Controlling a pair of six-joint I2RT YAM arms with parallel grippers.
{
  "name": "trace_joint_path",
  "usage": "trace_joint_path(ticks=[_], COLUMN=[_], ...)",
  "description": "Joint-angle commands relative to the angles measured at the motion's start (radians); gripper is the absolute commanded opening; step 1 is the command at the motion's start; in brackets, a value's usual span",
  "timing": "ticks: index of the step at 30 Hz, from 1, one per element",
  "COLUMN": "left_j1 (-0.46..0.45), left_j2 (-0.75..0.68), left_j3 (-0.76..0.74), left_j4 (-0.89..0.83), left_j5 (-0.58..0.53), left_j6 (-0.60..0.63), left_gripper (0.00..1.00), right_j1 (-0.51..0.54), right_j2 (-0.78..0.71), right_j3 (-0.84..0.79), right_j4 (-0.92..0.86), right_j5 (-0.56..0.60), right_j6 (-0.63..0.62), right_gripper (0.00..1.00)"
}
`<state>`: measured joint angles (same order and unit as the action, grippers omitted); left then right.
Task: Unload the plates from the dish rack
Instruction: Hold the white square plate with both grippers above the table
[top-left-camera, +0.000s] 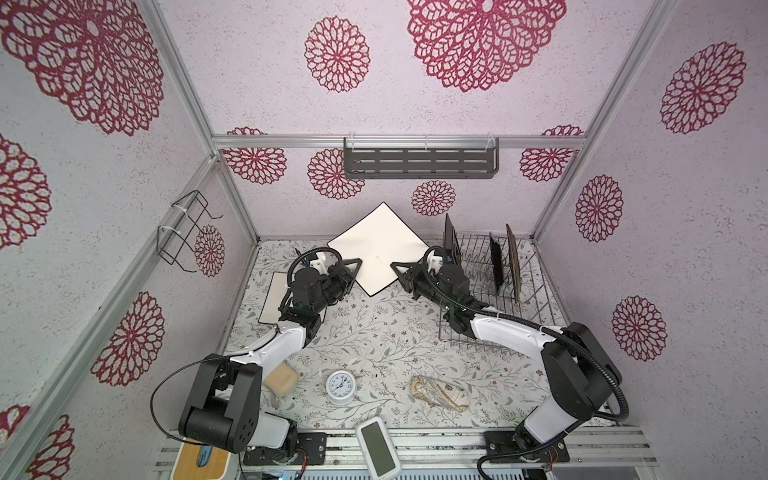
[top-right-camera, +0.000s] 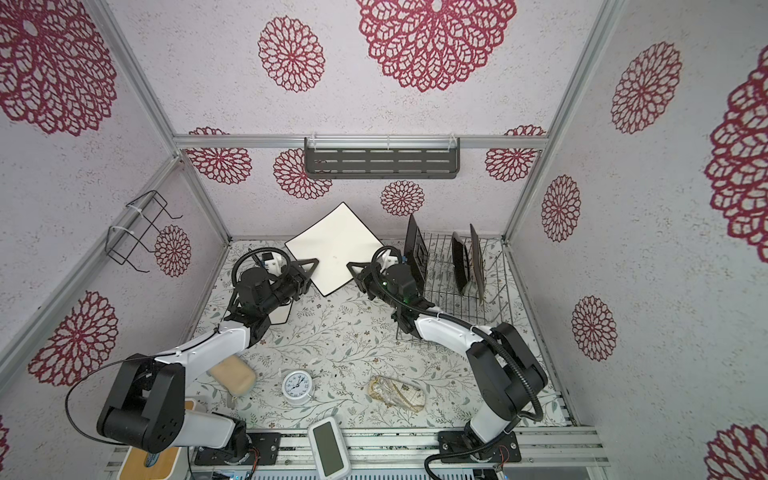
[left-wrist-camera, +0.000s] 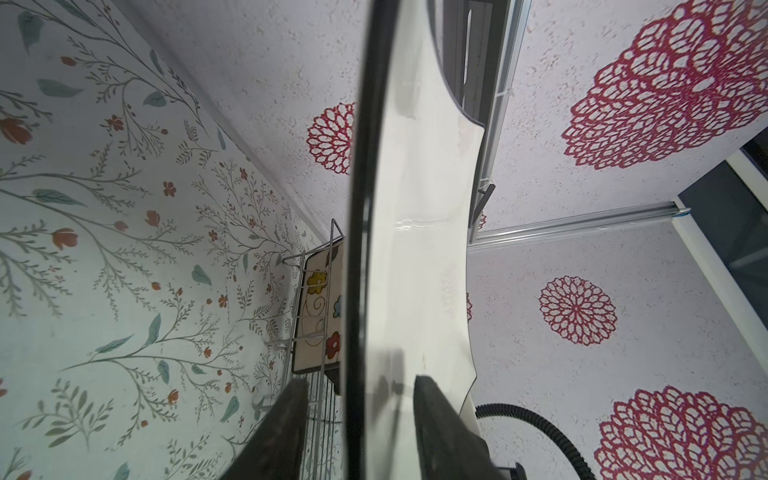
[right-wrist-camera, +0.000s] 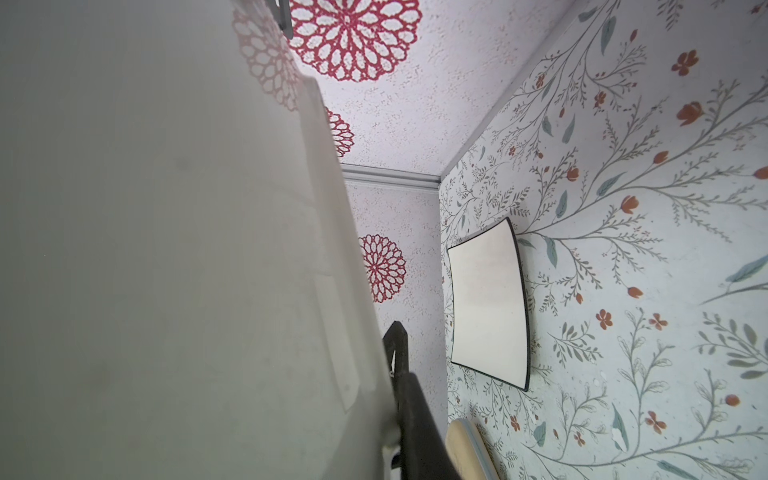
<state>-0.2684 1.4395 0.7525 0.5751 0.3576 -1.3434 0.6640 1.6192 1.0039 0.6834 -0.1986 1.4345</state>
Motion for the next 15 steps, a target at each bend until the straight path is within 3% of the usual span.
trace_joint_path(ticks=[1,7,15], left_j1=[0.000,0.000,0.000], left_j2=[0.011,0.009,0.007], left_j3=[-0.008,-0.009,-0.010], left_j4=[0.041,0.046,0.049], left_j5=[0.011,0.012,0.011], left_j6=[-0.001,-0.003,-0.007], left_gripper=[0.42,0.34,0.15], right_j1=[0.005,0.005,0.004], right_j2=[-0.058,-0.062,-0.068], right_j3=[0.033,0.029,0.024], right_j4=[0.289,0.275,0.271], right_j5=[-0.040,-0.044,-0.046], right_j6=[0.003,-0.001,-0.016], right_gripper=[0.00,0.00,0.00])
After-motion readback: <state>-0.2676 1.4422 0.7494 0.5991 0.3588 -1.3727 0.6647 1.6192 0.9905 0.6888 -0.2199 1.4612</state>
